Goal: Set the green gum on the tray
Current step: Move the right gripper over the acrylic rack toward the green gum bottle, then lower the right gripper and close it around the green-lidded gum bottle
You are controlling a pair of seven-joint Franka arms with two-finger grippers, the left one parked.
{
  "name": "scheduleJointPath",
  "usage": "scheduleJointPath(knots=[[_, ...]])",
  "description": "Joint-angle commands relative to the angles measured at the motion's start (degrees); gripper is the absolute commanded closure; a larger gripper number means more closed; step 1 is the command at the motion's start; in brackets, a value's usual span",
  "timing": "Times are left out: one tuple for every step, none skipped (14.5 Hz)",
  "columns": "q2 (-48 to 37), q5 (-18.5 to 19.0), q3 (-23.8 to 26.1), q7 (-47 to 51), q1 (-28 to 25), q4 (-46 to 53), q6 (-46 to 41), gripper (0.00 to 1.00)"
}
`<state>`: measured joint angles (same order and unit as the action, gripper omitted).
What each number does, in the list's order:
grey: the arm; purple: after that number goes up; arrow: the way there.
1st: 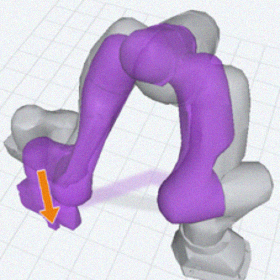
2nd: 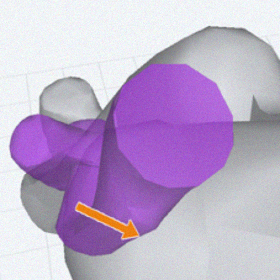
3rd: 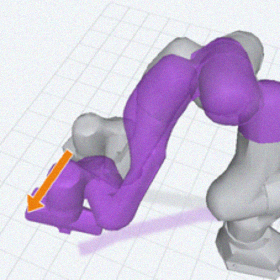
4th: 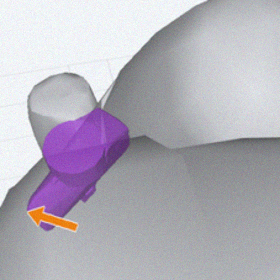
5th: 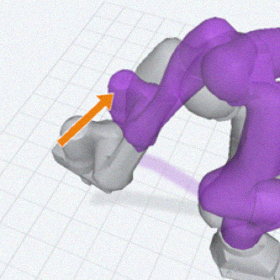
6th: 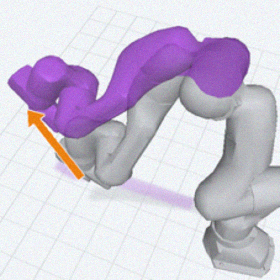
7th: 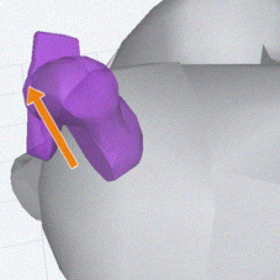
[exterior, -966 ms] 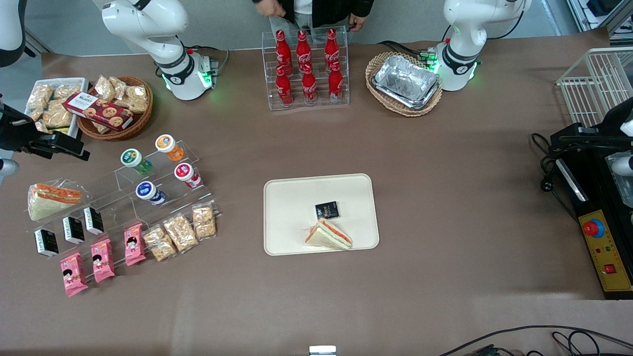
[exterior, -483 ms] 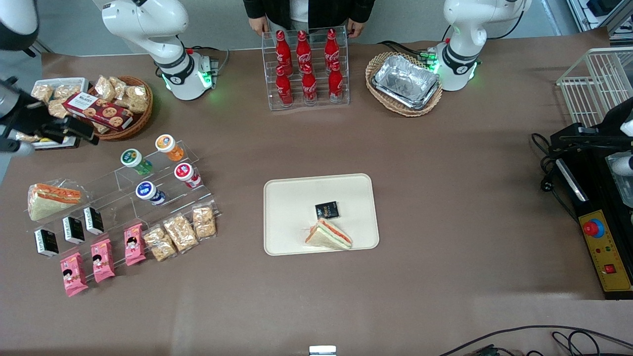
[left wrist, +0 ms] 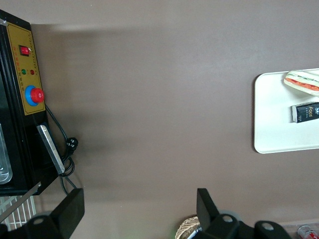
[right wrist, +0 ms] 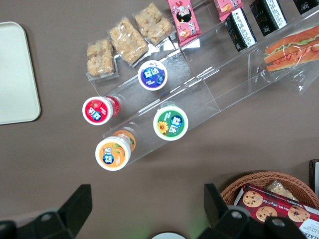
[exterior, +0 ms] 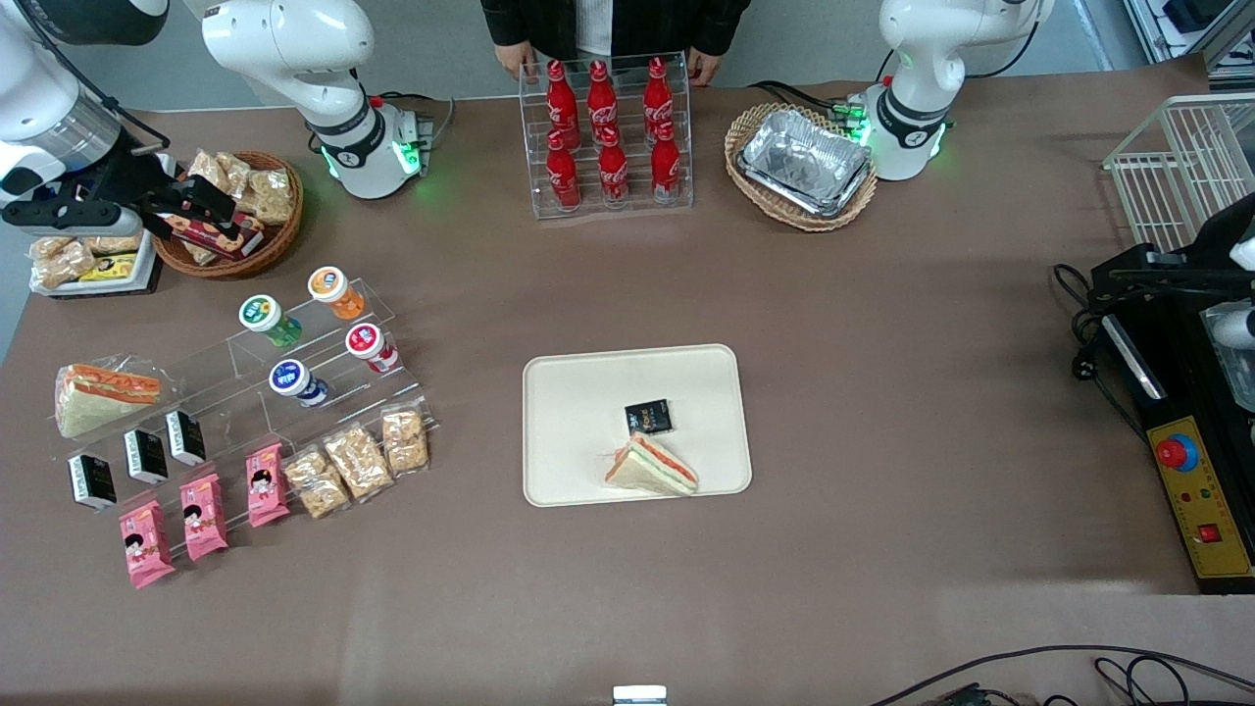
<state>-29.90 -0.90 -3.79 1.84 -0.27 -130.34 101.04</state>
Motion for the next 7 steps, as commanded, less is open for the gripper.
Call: scheduleJointPath(knots=[[-0.1,1.1,-0.3,-0.5,0.0,-1.5,2.1,0.0],[1.0,1.2,-0.3,-0.5,0.3,-1.5,2.2,0.0],[2.3,1.2,-0.4,-0.5,0.4,-1.5,2.4,0.0],[3.8,1.2,-0.6,-0.5,0.4,-1.5,2.7,0.0],[5.3,1.2,-0.6,-0.4,0.4,-1.6,3.1,0.0],[6.7,1.2,-0.6,-0.4,0.4,-1.7,4.0,0.0],[7.6,1.1,-0.6,-0.4,0.4,-2.6,5.6,0.0]])
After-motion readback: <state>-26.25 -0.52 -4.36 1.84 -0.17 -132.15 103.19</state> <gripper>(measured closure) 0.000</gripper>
